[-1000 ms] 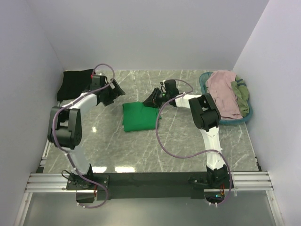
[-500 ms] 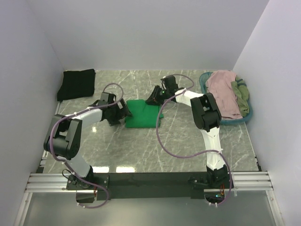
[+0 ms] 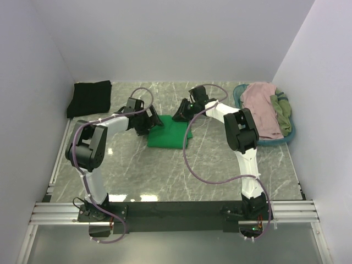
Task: Fold and stack the tank tops
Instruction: Neatly place the folded tank top to the corner
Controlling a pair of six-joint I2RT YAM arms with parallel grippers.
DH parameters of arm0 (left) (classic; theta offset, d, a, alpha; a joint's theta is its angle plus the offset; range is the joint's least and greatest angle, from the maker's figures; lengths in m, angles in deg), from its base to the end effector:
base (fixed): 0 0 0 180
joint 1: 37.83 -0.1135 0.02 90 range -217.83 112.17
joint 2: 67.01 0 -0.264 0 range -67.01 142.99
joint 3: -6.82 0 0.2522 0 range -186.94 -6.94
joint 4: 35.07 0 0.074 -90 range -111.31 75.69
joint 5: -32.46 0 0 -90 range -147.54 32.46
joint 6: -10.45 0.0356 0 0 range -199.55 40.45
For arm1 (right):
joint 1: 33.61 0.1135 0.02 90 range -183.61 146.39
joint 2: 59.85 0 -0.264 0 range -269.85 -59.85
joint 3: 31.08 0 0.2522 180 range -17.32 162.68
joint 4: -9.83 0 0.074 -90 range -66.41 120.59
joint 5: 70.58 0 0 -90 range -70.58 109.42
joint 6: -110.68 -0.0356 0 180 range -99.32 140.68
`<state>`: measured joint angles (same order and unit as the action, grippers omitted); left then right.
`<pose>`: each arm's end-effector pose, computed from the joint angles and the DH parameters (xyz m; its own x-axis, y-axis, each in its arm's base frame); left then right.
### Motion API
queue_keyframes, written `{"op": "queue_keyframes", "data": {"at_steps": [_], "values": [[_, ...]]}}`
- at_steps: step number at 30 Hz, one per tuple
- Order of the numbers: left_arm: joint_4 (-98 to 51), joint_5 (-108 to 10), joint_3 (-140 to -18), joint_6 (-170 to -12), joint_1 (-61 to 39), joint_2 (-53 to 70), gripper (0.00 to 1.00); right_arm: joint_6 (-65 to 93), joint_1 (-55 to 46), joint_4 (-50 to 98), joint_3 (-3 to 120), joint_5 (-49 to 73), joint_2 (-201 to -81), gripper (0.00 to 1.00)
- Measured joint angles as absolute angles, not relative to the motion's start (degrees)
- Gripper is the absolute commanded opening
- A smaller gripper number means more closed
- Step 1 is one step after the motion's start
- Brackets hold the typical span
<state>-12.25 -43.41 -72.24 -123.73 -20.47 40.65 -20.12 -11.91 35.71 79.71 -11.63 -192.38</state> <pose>0.3689 -0.1244 0.1595 -0.8380 -0.4461 -0.3142 -0.2083 0.7938 -0.5715 0.4607 0.2031 0.1374 -0.9376 0.2294 -0.2613 -0.0359 0.6837 0.7289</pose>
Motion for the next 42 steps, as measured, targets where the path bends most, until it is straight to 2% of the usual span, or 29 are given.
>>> {"op": "queue_keyframes", "data": {"at_steps": [7, 10, 13, 14, 18, 19, 22, 26, 33, 36, 42], "values": [[-15.0, -40.6, -74.3, -122.7, -18.1, 43.3, 0.98, -19.6, -12.0, 37.1, 80.5, -11.5, -192.6, 0.34], [-15.6, -40.2, -74.8, -122.7, -17.3, 44.0, 0.92, -19.4, -12.1, 37.2, 81.0, -11.6, -193.1, 0.34], [-15.5, -39.8, -75.7, -122.9, -17.2, 44.9, 0.77, -19.4, -12.1, 37.2, 81.2, -11.7, -193.2, 0.34], [-15.4, -39.8, -75.9, -123.1, -17.1, 45.2, 0.68, -19.5, -12.1, 37.2, 81.2, -11.7, -193.2, 0.34], [-14.1, -40.0, -77.4, -123.7, -16.8, 47.0, 0.44, -19.5, -12.1, 37.2, 81.3, -11.7, -193.2, 0.35], [-13.8, -40.0, -77.7, -123.8, -16.7, 47.4, 0.3, -19.5, -12.1, 37.2, 81.3, -11.7, -193.2, 0.36], [-12.3, -40.2, -79.2, -124.2, -16.4, 48.5, 0.01, -19.7, -12.2, 37.1, 81.4, -11.8, -193.2, 0.41], [-8.3, -42.6, -82.1, -124.0, -15.6, 49.2, 0.01, -20.3, -12.2, 37.0, 82.0, -12.4, -193.2, 0.54], [4.3, -56.0, -96.4, -119.3, -14.4, 55.0, 0.01, -21.5, -12.9, 37.4, 82.0, -10.2, -188.4, 0.59], [8.1, -65.2, -103.9, -115.9, -15.2, 58.7, 0.01, -21.7, -13.7, 37.4, 79.8, -8.1, -180.8, 0.59], [13.8, -81.7, -116.4, -107.9, -21.0, 65.3, 0.0, -20.8, -14.9, 33.9, 68.8, -3.8, -157.5, 0.59]]}}
